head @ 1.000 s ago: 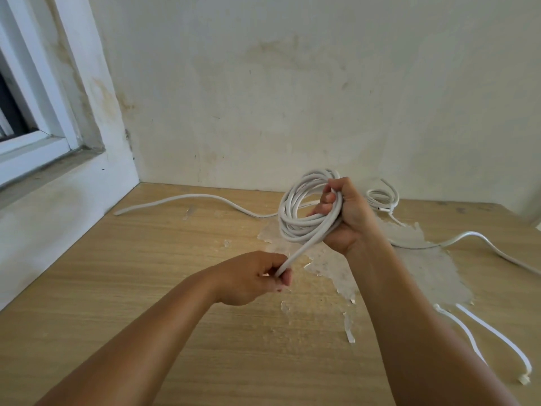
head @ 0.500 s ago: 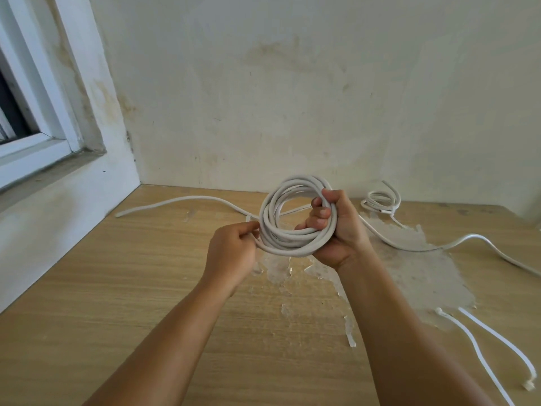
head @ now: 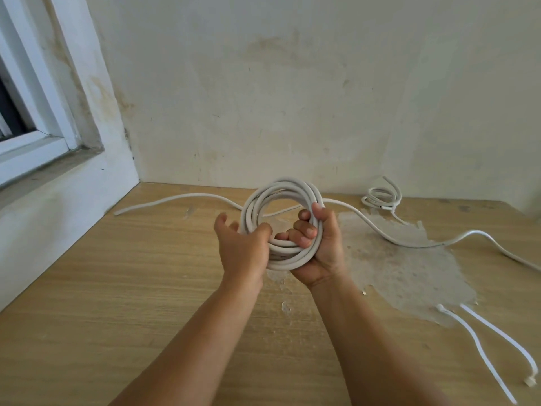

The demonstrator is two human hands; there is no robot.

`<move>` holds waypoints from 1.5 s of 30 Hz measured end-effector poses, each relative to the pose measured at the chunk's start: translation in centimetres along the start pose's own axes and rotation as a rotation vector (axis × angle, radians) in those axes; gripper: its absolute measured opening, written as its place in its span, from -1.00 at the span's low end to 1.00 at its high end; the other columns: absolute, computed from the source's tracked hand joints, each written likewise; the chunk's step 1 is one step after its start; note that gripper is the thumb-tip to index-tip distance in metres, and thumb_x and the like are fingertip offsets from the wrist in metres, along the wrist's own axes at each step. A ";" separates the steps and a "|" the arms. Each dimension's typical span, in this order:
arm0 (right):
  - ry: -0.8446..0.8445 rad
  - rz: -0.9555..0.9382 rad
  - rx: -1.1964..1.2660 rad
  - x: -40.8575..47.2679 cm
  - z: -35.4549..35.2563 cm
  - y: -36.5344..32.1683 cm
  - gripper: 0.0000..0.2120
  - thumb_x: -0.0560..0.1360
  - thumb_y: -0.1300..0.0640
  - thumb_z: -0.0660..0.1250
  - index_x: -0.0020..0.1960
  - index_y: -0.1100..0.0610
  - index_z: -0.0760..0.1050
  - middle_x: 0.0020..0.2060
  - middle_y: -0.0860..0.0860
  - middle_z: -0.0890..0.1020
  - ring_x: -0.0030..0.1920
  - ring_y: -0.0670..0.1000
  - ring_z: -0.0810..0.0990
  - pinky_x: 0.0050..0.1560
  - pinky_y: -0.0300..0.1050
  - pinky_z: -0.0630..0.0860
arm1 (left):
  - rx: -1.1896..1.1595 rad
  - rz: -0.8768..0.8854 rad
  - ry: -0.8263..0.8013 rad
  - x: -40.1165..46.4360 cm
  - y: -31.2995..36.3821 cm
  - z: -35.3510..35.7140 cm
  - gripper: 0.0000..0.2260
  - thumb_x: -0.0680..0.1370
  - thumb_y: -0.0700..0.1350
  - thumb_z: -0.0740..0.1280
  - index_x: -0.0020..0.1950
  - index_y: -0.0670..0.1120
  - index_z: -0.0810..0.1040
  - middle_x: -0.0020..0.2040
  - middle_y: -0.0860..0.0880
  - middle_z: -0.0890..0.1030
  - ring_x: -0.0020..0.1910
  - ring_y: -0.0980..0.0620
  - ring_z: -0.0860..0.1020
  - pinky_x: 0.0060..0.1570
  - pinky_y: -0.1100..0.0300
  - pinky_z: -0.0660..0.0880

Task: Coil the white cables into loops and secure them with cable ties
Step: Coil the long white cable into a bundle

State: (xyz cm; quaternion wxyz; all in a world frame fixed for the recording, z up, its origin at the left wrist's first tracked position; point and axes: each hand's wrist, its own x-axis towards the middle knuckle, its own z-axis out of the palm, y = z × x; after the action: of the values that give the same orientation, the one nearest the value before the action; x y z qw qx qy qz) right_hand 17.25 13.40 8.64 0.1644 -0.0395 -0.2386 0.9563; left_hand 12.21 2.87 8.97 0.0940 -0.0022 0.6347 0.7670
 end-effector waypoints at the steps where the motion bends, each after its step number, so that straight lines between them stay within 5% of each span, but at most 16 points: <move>1: -0.011 -0.011 -0.004 -0.1 -0.1 0.1 -0.81 0.39 0.04 0.44 -0.26 0.11 0.48 -0.60 -0.10 0.41 -0.60 -0.12 0.38 -0.22 -0.13 0.48 | -0.141 -0.128 0.005 0.3 0.0 0.0 -0.27 0.41 -0.24 0.46 0.55 -0.07 0.30 0.22 -0.07 0.62 0.02 -0.02 0.66 0.10 0.00 0.62; 3: -0.047 -0.017 -0.039 -0.1 -0.5 0.3 -0.73 0.25 0.07 0.57 -0.26 0.12 0.50 -0.59 -0.09 0.42 -0.58 -0.12 0.39 -0.16 -0.14 0.40 | -0.295 -0.314 -0.062 1.0 0.4 -0.2 -0.65 0.42 -0.27 0.42 0.20 -0.28 0.57 -0.01 -0.21 0.69 -0.22 -0.09 0.70 -0.08 0.00 0.67; 5: -0.085 -0.004 -0.071 -0.2 -1.0 0.4 -0.68 0.18 0.09 0.62 -0.25 0.13 0.51 -0.58 -0.08 0.43 -0.57 -0.11 0.40 -0.16 -0.14 0.42 | -0.293 -0.381 -0.145 1.0 0.7 -0.5 -0.93 0.53 -0.28 0.37 -0.05 -0.27 0.61 -0.25 -0.19 0.67 -0.41 -0.07 0.65 -0.32 0.10 0.62; 11: -0.104 0.036 -0.156 -1.0 -1.3 0.1 -0.79 0.33 0.12 0.49 -0.12 0.17 0.53 -0.42 0.01 0.52 -0.41 0.00 0.53 -0.08 0.02 0.61 | -0.223 -0.188 -0.147 1.2 0.5 -0.7 -0.91 0.59 -0.17 0.42 -0.06 -0.19 0.62 -0.39 -0.05 0.56 -0.42 0.00 0.56 -0.38 0.14 0.58; 17: 0.160 0.054 -0.455 -0.8 -2.1 -1.3 -0.57 0.48 0.32 0.35 0.34 0.16 0.49 0.09 0.18 0.64 -0.01 0.16 0.72 0.19 0.26 0.61 | 0.316 0.252 -0.147 2.6 1.7 -1.9 -0.95 0.57 -0.12 0.45 0.00 -0.04 0.63 -0.28 -0.02 0.66 -0.41 0.11 0.62 -0.30 0.15 0.56; 21: 0.223 -0.084 -0.844 -0.1 -2.1 -3.0 -0.25 0.47 0.16 0.51 0.55 -0.09 0.25 0.31 0.09 0.58 0.20 0.12 0.66 0.12 0.09 0.61 | 0.660 0.562 -0.312 3.0 2.2 -2.2 -0.68 0.54 -0.09 0.49 0.26 0.05 0.55 -0.13 0.10 0.65 -0.23 0.10 0.65 -0.17 0.13 0.56; 24: 0.076 -0.307 -1.302 -0.4 -1.6 -4.3 -0.14 0.46 0.17 0.52 0.56 -0.30 0.15 0.46 -0.11 0.34 0.35 -0.06 0.48 0.22 -0.10 0.53 | 0.859 0.623 -0.401 3.3 2.3 -2.3 -0.21 0.53 -0.05 0.49 0.63 0.08 0.09 -0.10 0.09 0.61 -0.14 0.08 0.62 -0.07 0.07 0.56; 27: -0.199 -0.410 -1.801 -0.6 -0.4 -5.1 -0.16 0.48 0.17 0.46 0.57 -0.31 0.13 0.49 -0.20 0.28 0.34 -0.14 0.42 0.12 -0.36 0.40 | 0.936 0.588 -0.513 3.5 2.5 -2.4 0.00 0.54 -0.05 0.49 0.64 0.18 -0.26 -0.18 0.03 0.63 -0.22 0.08 0.64 -0.08 0.02 0.62; 32: -0.331 -0.417 -2.151 0.0 -1.3 -3.7 -0.30 0.54 0.00 0.42 0.58 -0.13 0.18 0.36 -0.01 0.50 0.23 0.03 0.55 0.22 -0.04 0.52 | 0.993 0.535 -0.584 3.5 2.5 -2.1 0.10 0.52 -0.06 0.51 0.58 0.23 -0.41 -0.20 0.01 0.64 -0.24 0.08 0.65 -0.08 0.01 0.63; 36: -0.243 -0.659 -2.136 -0.1 -2.7 -2.8 -0.52 0.59 -0.04 0.28 0.48 0.04 0.36 0.01 0.08 0.62 -0.13 0.16 0.64 -0.12 0.19 0.61 | 0.957 0.533 -0.615 3.2 3.0 -1.9 0.08 0.48 -0.13 0.52 0.61 0.28 -0.29 -0.20 -0.04 0.61 -0.27 0.03 0.64 -0.19 0.08 0.61; 39: -0.182 -0.735 -2.058 -0.4 -3.1 -2.4 -0.51 0.59 -0.08 0.22 0.45 0.10 0.41 -0.03 0.09 0.64 -0.17 0.14 0.64 -0.17 0.17 0.62 | 0.883 0.543 -0.558 3.2 3.2 -1.6 -0.04 0.40 -0.14 0.56 0.62 0.22 0.05 -0.16 0.04 0.61 -0.26 0.11 0.63 -0.20 0.16 0.59; 42: -0.090 -0.765 -1.962 -0.7 -3.6 -2.4 -0.53 0.59 -0.08 0.21 0.42 0.13 0.43 0.02 0.12 0.67 -0.10 0.15 0.66 -0.11 0.15 0.63 | 0.786 0.525 -0.444 3.0 2.8 -1.4 -0.38 0.33 0.01 0.63 0.34 0.13 0.48 -0.10 0.12 0.65 -0.19 0.17 0.65 -0.09 0.16 0.60; 45: 0.005 -0.786 -1.921 -1.0 -4.3 -3.1 -0.60 0.61 0.01 0.28 0.41 0.09 0.43 -0.01 0.04 0.67 -0.09 0.07 0.64 -0.07 0.01 0.60 | 0.623 0.474 -0.475 2.9 1.2 -1.6 -0.62 0.36 0.02 0.62 0.13 0.11 0.63 -0.13 0.13 0.71 -0.17 0.17 0.67 -0.05 0.09 0.61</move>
State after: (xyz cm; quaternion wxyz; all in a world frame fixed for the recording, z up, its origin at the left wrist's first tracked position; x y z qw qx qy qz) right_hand 19.71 17.52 6.30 0.3645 -0.0753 -0.8961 0.2418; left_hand 8.96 1.49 9.44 0.0551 0.3474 0.7790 0.5191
